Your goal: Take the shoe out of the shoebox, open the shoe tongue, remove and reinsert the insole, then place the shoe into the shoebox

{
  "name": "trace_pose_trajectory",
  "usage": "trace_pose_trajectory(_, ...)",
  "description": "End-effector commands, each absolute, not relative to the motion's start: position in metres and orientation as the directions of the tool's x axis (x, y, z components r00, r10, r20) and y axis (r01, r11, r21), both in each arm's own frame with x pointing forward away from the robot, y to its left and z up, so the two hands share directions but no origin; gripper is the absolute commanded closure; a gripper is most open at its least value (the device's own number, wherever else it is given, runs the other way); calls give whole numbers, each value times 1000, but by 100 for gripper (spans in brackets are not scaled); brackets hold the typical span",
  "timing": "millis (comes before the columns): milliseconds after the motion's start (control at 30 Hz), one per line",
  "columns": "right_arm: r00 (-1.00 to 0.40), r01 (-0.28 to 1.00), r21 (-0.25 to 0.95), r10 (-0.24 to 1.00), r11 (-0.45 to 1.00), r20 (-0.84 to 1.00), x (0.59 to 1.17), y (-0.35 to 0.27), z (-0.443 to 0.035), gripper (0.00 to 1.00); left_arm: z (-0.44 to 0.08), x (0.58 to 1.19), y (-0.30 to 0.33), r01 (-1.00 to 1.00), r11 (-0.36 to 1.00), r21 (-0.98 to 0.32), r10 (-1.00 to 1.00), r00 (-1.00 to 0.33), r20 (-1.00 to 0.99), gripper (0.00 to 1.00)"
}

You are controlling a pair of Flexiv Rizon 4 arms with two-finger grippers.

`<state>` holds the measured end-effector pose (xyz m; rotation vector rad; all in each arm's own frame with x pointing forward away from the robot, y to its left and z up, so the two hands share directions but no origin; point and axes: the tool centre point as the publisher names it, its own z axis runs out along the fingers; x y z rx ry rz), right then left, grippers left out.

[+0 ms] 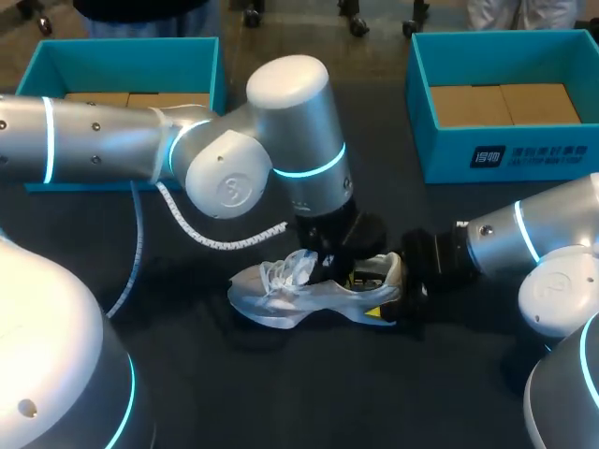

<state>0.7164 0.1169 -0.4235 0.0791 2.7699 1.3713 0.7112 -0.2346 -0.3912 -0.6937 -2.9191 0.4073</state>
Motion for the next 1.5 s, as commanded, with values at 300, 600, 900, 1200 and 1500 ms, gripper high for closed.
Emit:
trace_pose_trajectory(300, -997, 24, 793, 69, 609, -23, 714, 119, -425, 100, -363, 710, -218, 423, 844, -329, 477, -873, 101, 100)
trace_pose_trajectory(600, -997, 24, 793, 69, 609, -23, 714, 119, -425, 100, -346, 710, -212, 401, 832, -384, 467, -879, 94, 100)
trace_pose_trajectory(900, -997, 24, 793, 69, 609, -23, 714, 119, -425, 100, -338, 712, -201, 376, 823, -426, 453, -887, 92, 100)
trace_pose_trajectory(1200, -997, 24, 793, 69, 609, -23, 714, 119, -425, 100, -324, 714, -211, 366, 804, -469, 447, -892, 71, 100)
trace_pose_trajectory(1500, -997, 24, 793, 69, 609, -23, 714, 119, -425, 100, -312, 709, -238, 379, 770, -513, 469, -882, 53, 100)
